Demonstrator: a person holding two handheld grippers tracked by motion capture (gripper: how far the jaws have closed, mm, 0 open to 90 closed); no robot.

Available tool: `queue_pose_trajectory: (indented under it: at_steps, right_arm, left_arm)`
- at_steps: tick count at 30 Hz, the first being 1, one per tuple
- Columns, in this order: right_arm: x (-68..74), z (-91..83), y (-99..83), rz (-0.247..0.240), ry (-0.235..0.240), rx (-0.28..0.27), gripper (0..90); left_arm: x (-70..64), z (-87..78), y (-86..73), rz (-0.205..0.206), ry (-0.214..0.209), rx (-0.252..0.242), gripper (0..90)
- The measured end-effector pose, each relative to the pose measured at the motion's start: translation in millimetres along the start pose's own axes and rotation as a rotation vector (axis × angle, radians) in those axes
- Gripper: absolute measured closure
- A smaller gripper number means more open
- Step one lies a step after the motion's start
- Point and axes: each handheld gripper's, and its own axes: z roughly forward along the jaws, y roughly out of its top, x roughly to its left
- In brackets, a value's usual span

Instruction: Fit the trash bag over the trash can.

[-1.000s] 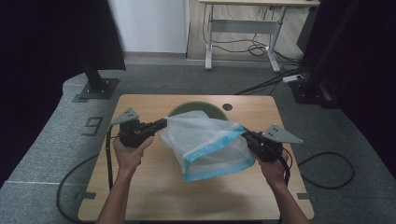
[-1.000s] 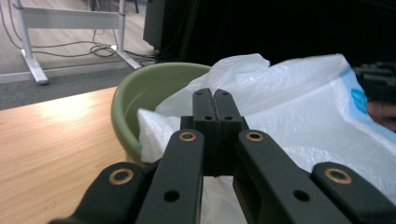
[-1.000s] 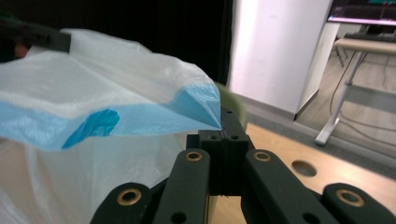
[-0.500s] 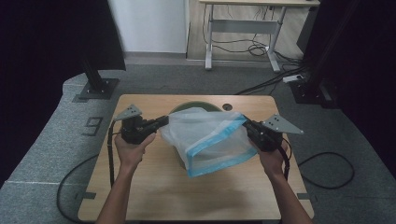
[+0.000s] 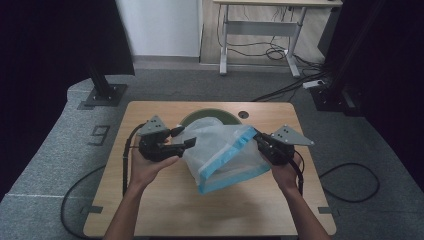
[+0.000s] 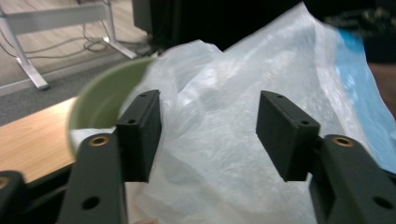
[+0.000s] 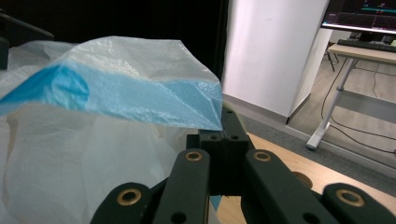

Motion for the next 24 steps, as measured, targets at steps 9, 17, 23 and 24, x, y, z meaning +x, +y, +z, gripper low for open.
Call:
queue_pose_trajectory:
  at_steps: [9, 17, 23, 24]
  right_arm:
    - [5.5, 0.9, -5.0, 0.001, 0.021, 0.008, 88.7]
    - [1.9, -1.0, -7.5, 0.013, 0.012, 0.015, 88.7]
    - [-1.2, -1.4, -10.7, 0.024, 0.005, 0.024, 88.7]
    - [-1.6, -1.1, -11.1, 0.026, 0.004, 0.026, 88.7]
  left_arm:
    - [-13.8, 29.4, -5.7, 0.049, 0.018, 0.111, 44.4]
    - [-19.4, 15.3, -4.2, 0.053, 0.019, 0.039, 42.0]
    - [-16.9, 5.1, -6.1, 0.031, -0.018, 0.007, 41.4]
    - [-17.6, 4.7, -6.3, 0.035, -0.017, 0.012, 41.2]
